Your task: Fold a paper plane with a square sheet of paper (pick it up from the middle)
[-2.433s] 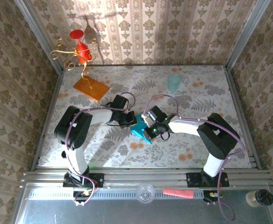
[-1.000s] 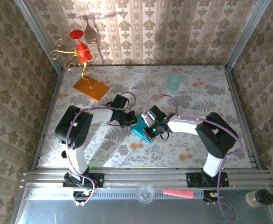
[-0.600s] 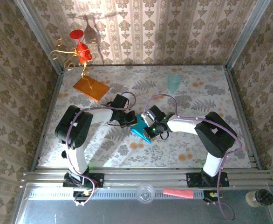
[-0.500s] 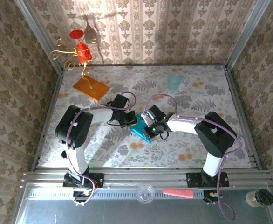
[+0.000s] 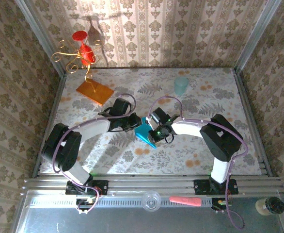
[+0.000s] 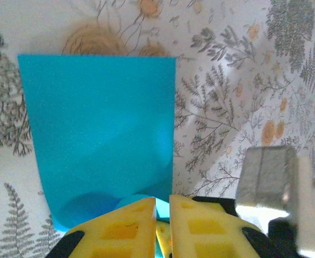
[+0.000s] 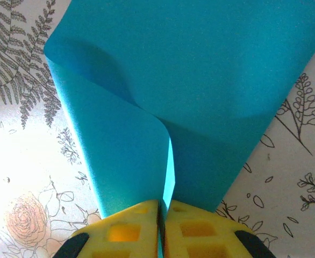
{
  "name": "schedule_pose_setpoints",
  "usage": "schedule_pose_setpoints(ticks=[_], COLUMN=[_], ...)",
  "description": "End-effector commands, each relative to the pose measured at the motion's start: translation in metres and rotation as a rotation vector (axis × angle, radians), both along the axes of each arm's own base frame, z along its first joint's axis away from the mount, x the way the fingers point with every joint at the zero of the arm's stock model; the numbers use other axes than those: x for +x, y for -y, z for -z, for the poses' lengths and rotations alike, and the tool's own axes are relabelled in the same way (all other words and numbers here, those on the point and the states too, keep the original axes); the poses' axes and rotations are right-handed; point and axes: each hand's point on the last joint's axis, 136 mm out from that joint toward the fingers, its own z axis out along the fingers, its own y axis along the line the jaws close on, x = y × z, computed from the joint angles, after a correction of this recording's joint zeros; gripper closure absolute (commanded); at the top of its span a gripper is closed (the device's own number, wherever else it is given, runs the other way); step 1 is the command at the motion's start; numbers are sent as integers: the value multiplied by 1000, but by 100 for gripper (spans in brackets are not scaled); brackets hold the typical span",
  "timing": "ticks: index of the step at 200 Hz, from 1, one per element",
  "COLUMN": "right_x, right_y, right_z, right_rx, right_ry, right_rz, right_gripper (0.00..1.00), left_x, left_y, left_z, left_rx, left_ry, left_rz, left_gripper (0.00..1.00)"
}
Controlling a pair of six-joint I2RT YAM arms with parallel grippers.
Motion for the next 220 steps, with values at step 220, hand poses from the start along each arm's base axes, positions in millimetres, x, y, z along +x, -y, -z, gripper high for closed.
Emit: schedule_pose_setpoints(ticks=[220], right_x=[-10], right_y=[20], right_z=[31], right_rx=[-96], right_ry=[-108], right_rz=[41], right_gripper=[87], left_x=[-44], left_y=[8], left_z=[64], left_rx=[11], left_ry=[-189], left_rz=[-78], left_gripper=[91])
